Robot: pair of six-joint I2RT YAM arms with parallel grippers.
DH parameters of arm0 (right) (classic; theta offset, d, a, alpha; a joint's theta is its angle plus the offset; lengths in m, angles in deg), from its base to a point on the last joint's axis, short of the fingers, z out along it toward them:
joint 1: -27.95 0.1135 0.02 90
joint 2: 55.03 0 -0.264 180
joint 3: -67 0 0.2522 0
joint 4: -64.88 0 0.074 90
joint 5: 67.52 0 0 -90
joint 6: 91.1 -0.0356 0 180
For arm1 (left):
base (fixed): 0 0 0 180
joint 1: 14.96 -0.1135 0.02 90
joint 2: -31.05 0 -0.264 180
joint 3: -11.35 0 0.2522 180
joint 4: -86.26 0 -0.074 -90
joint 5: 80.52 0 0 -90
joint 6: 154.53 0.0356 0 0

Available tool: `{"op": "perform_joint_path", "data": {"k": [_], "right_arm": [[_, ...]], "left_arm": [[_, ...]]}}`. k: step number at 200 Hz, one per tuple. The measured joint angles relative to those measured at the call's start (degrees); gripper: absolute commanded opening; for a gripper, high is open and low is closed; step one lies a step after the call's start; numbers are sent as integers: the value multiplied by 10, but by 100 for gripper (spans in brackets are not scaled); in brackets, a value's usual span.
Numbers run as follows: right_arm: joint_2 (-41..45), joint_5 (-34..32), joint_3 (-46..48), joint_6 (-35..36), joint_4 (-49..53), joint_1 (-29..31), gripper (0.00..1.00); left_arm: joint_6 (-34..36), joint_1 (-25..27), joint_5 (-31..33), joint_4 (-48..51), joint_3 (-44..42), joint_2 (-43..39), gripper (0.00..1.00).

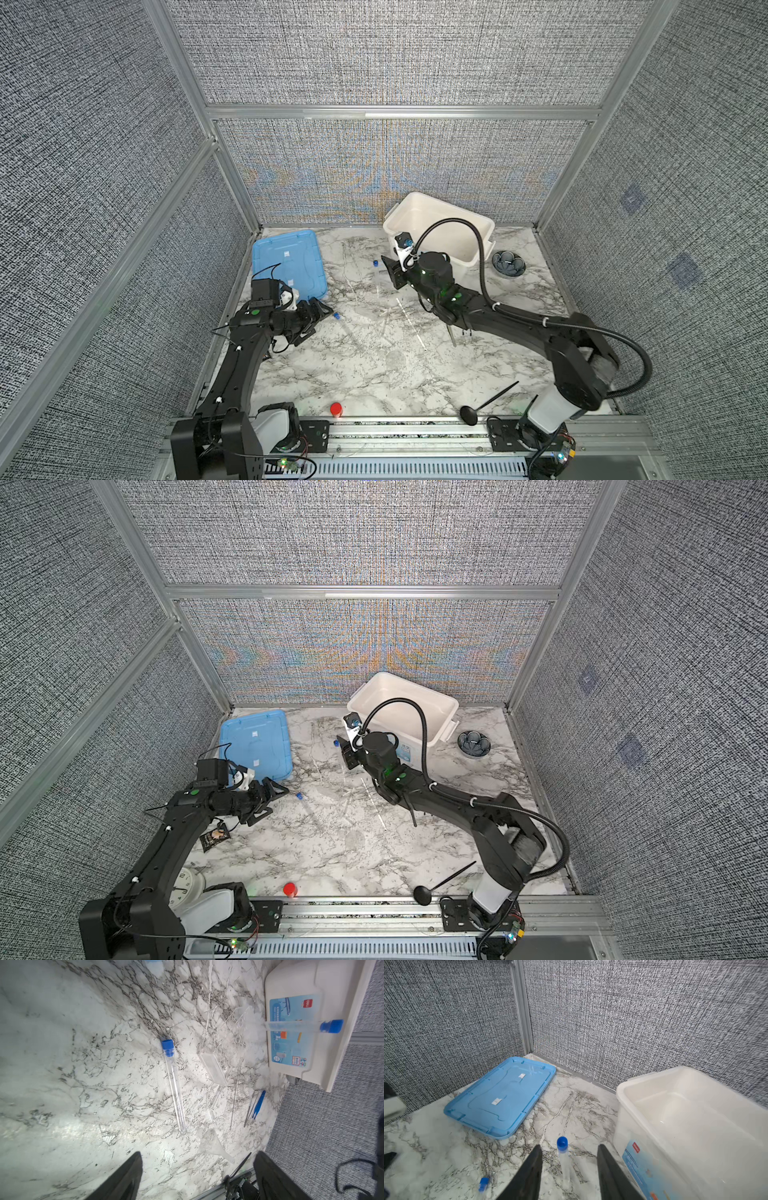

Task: Organize the chemistry lab equipment
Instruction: 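Withdraw the right gripper while the left gripper grasps another blue-capped tube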

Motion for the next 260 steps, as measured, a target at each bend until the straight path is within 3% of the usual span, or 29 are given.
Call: {"op": "perform_joint_path", "data": {"k": [57, 111, 195, 260], "right_arm": [[164, -26, 88, -20, 171, 0, 55], [252, -44, 122, -43, 323, 0, 57], [287, -45, 140, -30, 372, 0, 57], [293, -34, 132, -6, 382, 0, 57]], "left_arm": [[-13, 103, 179, 30, 71, 94, 74], [-22, 172, 282, 53, 168, 241, 72], [-41, 193, 332, 64, 263, 403, 62], [-68, 197, 330, 66, 269, 448, 51]]}}
